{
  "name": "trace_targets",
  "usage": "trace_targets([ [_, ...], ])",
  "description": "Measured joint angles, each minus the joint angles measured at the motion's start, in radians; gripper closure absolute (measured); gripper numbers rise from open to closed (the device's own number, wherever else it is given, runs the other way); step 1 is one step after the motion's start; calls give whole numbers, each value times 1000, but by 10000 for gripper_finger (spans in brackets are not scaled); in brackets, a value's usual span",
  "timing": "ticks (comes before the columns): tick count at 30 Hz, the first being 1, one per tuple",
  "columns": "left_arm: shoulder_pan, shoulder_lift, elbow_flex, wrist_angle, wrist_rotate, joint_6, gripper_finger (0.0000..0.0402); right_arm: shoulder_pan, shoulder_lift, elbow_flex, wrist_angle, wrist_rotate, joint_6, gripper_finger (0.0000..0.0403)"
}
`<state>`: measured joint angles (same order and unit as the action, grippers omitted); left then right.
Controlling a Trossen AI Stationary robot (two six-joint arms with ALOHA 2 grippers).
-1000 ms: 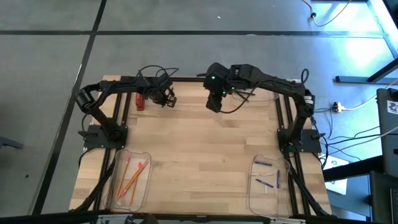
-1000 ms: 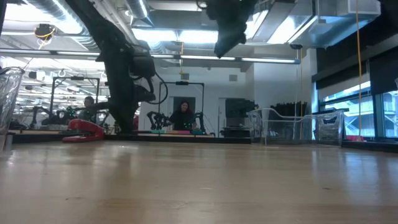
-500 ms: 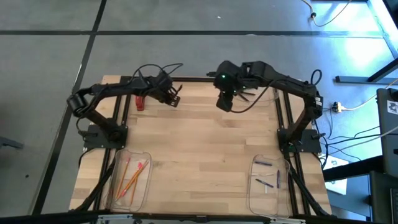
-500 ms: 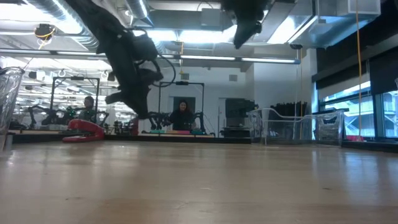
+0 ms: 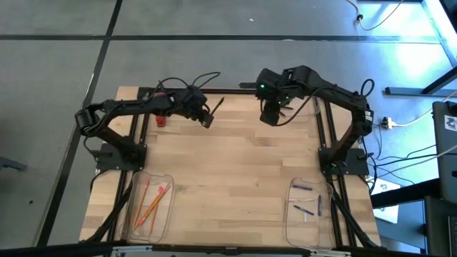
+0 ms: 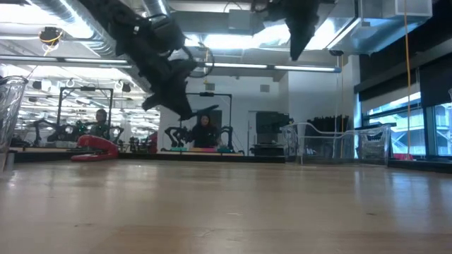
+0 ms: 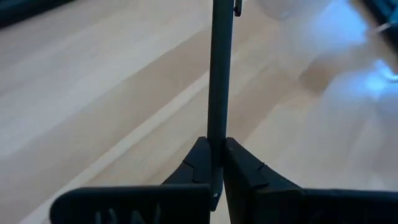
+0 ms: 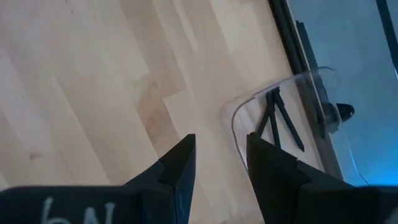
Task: Sort crayons/erasers/pens/pencils in bins
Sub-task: Put the black pen into the top transparent bin
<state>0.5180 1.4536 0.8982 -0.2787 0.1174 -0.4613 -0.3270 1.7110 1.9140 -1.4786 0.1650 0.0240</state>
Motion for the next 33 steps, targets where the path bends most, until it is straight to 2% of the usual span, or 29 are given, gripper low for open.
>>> trace_targets([
  [14,-87,-1,0,158,-12,116,396,-18,-102,-2,-52,1,77,263],
  [22,-108,-1,1,361,-6,162,395,-18,-142,-6,-80,1,109,263],
  [26,-109,-1,2,397,2,161,395,-18,-151,-6,-79,4,110,263],
  [33,-114,-1,16,467,9,177,395,-29,-154,-7,-92,94,122,263],
])
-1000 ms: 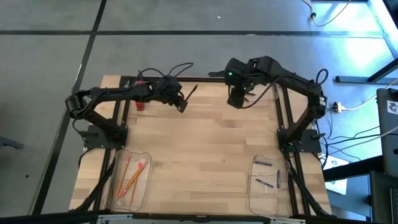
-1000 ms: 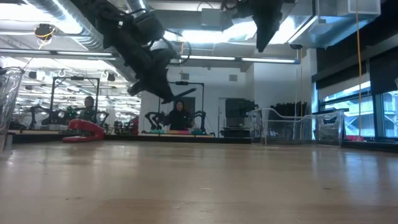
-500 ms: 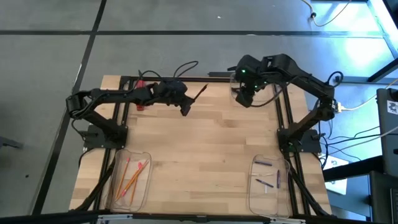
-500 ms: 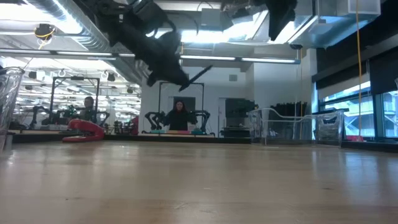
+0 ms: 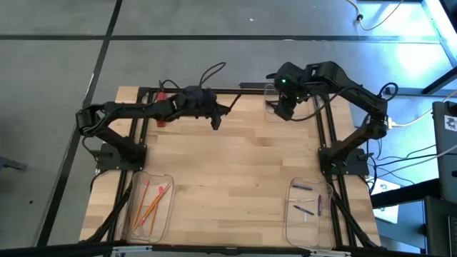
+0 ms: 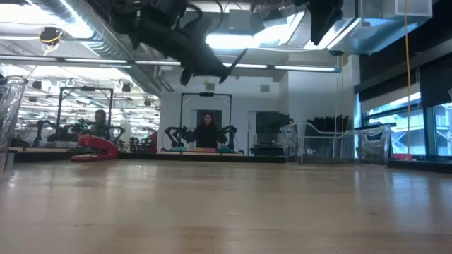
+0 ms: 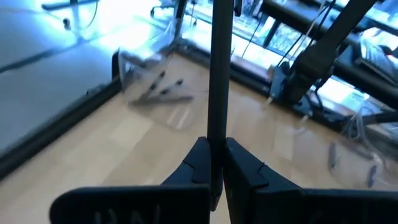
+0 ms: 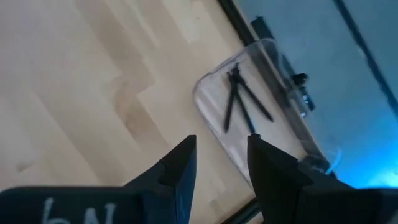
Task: Sort crayons/erasers/pens/pencils in bins
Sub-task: Put the black pen into the top transparent bin
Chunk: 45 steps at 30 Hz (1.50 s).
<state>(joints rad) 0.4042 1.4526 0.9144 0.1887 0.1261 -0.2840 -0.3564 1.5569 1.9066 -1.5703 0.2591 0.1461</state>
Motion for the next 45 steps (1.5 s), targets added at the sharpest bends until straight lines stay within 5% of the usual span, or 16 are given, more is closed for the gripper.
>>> trace_targets([
  [10,10,92,285,-185,0,98,395,-21,-77,0,-1,10,31,263],
  [24,14,479,784,-335,35,244,395,-21,-134,0,-1,3,58,263],
  [45,24,869,1048,-249,68,269,395,-21,-135,0,-1,2,56,263],
])
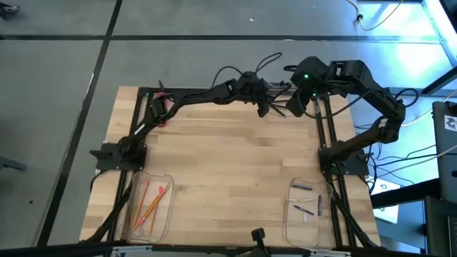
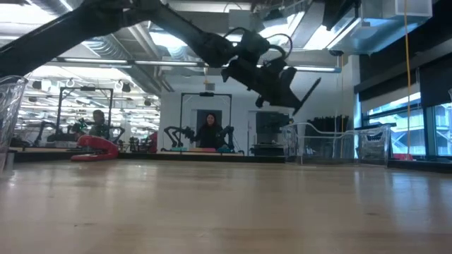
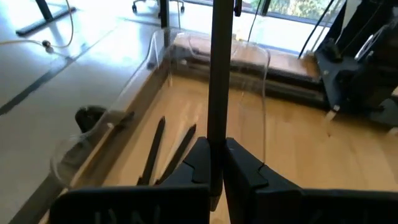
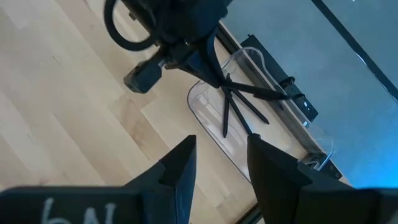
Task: Sort crayons/erasers/pens/pencils in bins
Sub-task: Put the black pen into the top transparent bin
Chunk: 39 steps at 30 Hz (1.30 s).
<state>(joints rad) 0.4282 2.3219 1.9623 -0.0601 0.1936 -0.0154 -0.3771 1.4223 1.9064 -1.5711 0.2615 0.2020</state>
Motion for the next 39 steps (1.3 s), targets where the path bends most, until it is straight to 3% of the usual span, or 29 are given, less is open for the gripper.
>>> trace_targets([
  [13,-1,58,0,4,1,-1,394,0,1,0,0,0,3,263],
  [39,-8,58,-1,0,-20,45,361,0,1,0,1,0,7,263],
])
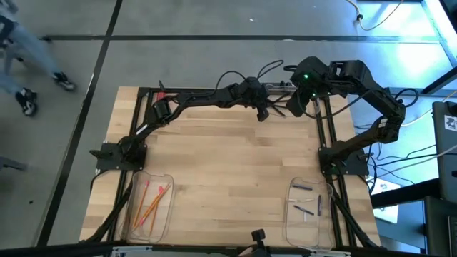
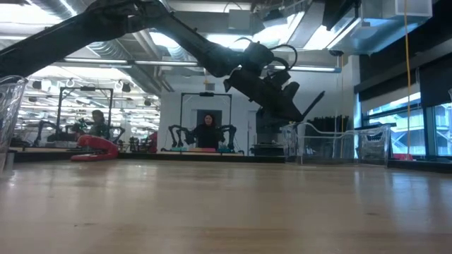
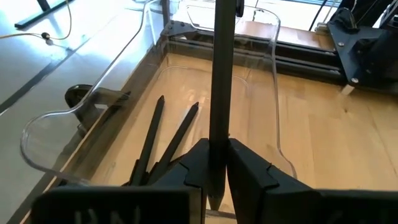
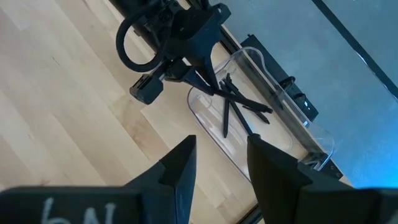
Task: Sort crayons/erasers/pens/pencils in bins
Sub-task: Put the black pen into the top transparent bin, then return to Home Position
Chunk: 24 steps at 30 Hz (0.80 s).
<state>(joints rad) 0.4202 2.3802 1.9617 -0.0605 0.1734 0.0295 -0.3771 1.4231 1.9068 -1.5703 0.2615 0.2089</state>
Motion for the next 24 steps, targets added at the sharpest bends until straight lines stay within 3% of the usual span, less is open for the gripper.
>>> trace_targets([
  [14,-5,0,0,-2,-44,6,389,0,0,0,3,0,20,263],
  [24,-10,-1,-1,-1,-58,7,332,0,0,0,3,0,23,263],
])
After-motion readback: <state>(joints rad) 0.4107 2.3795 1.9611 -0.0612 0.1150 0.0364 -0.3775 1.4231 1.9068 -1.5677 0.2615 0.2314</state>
